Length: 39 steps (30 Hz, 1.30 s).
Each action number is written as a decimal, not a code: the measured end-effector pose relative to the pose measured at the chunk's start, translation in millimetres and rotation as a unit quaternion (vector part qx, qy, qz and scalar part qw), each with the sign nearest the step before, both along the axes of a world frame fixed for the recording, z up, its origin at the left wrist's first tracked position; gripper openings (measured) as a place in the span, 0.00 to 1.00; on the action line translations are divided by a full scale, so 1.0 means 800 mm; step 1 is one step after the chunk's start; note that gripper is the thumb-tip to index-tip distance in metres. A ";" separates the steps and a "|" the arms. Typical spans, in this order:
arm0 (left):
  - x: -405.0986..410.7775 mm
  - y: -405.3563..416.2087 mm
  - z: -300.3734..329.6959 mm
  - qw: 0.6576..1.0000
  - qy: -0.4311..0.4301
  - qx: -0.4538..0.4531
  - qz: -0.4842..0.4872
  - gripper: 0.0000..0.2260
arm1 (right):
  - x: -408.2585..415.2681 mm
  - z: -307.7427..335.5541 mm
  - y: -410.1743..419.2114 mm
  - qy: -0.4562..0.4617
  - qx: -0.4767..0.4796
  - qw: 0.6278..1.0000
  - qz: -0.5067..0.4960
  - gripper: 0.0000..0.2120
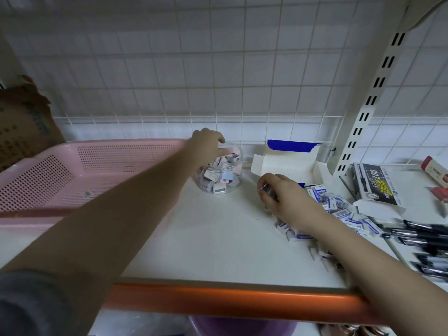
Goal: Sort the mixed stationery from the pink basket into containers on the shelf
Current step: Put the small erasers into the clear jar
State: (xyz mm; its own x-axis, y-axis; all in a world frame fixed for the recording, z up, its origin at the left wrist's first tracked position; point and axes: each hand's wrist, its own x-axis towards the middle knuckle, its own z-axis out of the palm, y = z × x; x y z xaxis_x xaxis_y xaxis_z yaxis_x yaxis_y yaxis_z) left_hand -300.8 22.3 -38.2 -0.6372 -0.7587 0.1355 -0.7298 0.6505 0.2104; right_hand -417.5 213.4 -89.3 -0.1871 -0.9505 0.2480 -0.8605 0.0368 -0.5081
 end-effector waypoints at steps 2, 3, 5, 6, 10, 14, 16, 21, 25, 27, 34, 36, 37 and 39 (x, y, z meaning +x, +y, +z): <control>0.006 -0.003 0.006 1.000 0.003 -0.016 0.015 0.12 | -0.002 0.001 -0.005 0.006 -0.011 1.000 -0.001 0.04; 0.007 -0.004 0.006 0.999 -0.004 -0.022 0.032 0.09 | -0.003 0.001 -0.009 0.009 -0.016 1.000 -0.001 0.05; 0.007 -0.001 0.003 0.997 -0.022 -0.035 0.069 0.06 | -0.003 0.004 -0.016 0.013 -0.026 1.000 -0.002 0.06; 0.005 0.000 0.001 0.996 -0.029 -0.040 0.079 0.06 | -0.003 0.007 -0.020 0.013 -0.034 0.999 -0.004 0.06; 0.002 0.019 0.002 0.993 -0.026 -0.038 0.112 0.12 | -0.009 0.021 -0.049 -0.002 -0.079 0.997 -0.025 0.07; 0.020 0.075 -0.002 0.992 0.032 -0.046 0.116 0.11 | -0.014 0.044 -0.095 -0.042 -0.124 0.990 -0.046 0.07; 0.033 0.117 -0.026 0.990 0.082 -0.065 0.095 0.11 | -0.011 0.053 -0.123 -0.061 -0.130 0.989 -0.034 0.07; 0.053 0.166 -0.095 0.986 0.164 0.005 0.035 0.14 | 0.013 0.051 -0.183 -0.005 -0.092 0.995 0.049 0.10; 0.078 0.166 -0.108 0.990 0.135 0.043 0.022 0.14 | 0.024 0.029 -0.200 0.100 -0.011 0.991 0.088 0.17; 0.081 0.165 -0.109 0.990 0.131 0.050 0.014 0.14 | 0.025 0.028 -0.195 0.127 0.025 0.988 0.079 0.19; 0.067 0.168 -0.098 0.985 0.149 0.078 -0.025 0.13 | 0.011 0.053 -0.140 0.014 -0.011 0.998 0.061 0.19; 0.054 0.169 -0.092 0.983 0.149 0.101 -0.045 0.13 | -0.006 0.061 -0.112 -0.011 -0.035 0.999 0.007 0.16; 0.046 0.169 -0.090 0.982 0.143 0.111 -0.057 0.14 | -0.015 0.066 -0.095 -0.026 -0.040 0.999 -0.022 0.14; 0.029 0.169 -0.086 0.982 0.123 0.125 -0.077 0.16 | -0.034 0.073 -0.055 -0.036 -0.030 0.996 -0.080 0.11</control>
